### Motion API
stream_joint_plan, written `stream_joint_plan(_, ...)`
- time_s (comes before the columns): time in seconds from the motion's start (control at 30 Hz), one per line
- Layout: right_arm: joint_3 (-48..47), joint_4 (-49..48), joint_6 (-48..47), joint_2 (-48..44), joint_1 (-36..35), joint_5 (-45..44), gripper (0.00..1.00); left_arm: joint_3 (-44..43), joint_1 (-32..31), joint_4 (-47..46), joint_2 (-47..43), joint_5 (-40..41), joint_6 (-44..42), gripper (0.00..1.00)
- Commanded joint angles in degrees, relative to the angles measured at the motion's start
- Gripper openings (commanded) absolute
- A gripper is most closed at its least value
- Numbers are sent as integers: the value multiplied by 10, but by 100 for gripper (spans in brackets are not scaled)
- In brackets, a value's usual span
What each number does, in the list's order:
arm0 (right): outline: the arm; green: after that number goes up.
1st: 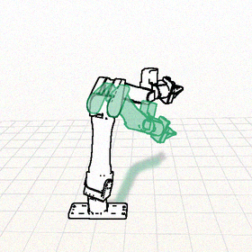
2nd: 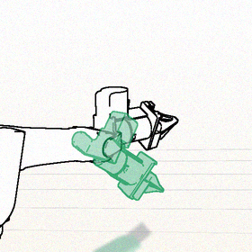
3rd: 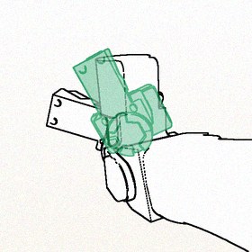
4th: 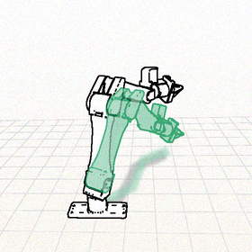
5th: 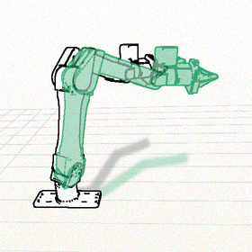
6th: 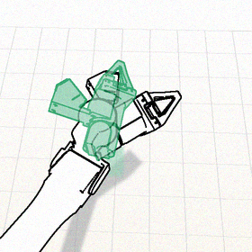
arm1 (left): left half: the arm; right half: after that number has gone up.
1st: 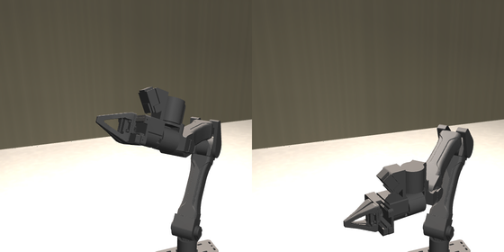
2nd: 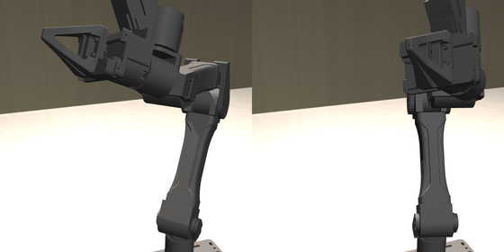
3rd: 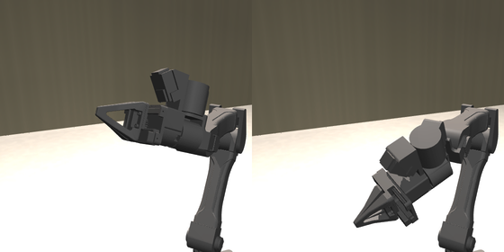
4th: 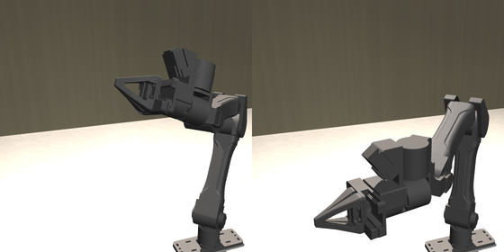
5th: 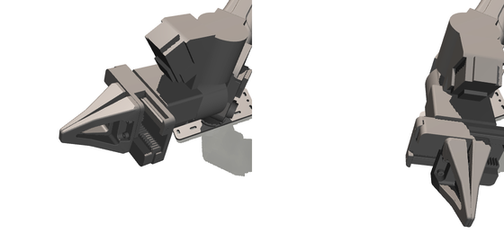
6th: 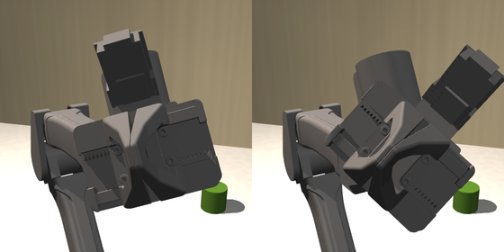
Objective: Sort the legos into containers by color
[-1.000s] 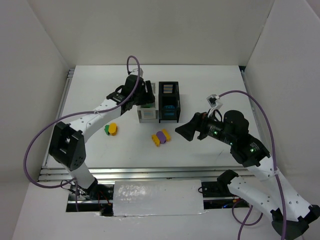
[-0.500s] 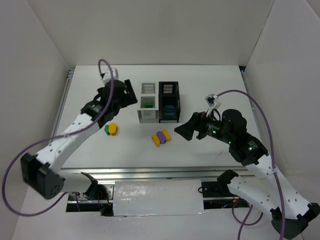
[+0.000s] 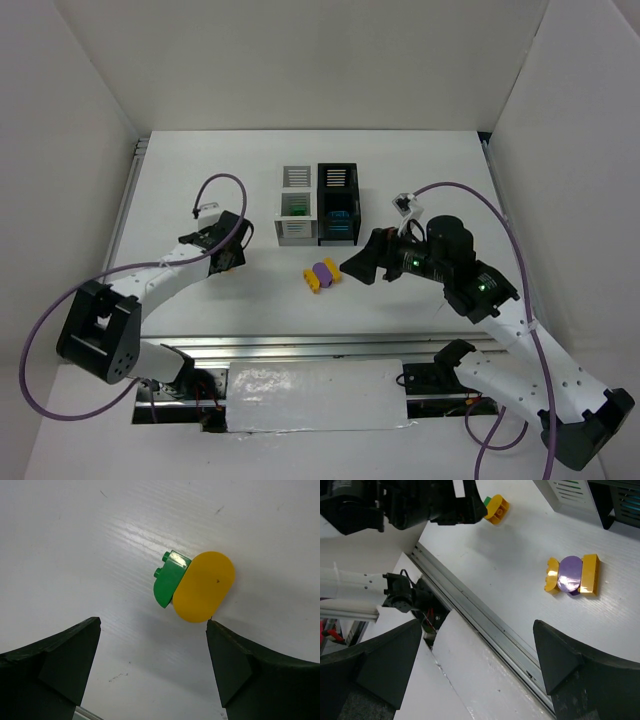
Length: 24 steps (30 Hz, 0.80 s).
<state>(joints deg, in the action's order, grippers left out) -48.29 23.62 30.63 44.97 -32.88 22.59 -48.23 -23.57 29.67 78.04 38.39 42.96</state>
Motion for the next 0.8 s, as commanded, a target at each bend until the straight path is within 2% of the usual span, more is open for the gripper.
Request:
stream_joint_plan(0.0,0,-24,-7,-9,-5,11,100,8,5,-85,20,-3,-16,99)
stream_joint_plan(0.13,1,-13,-16,-11,-5,6,100,30,19,-138,32,-23,-52,100)
stream_joint_plan(0.27,4,-22,-15,-4,-6,11,100,49,48,-194,35,-89,-77,99)
stream_joint_plan(0.53,-3,-25,-15,13,-7,15,100,30,83,-201,97,-149,-79,99)
stream_joint_plan(0.67,-5,-32,-11,18,-7,16,100,13,83,-177,122,-163,-73,89)
stream_joint_plan(0.7,-5,-34,-9,20,-8,18,100,11,83,-175,127,-168,-70,78)
stream_joint_plan(0.73,-4,-36,-8,21,-7,19,100,13,83,-176,127,-171,-70,71)
stream_joint_plan(0.77,-4,-38,-7,22,-6,20,100,16,84,-176,122,-172,-68,51)
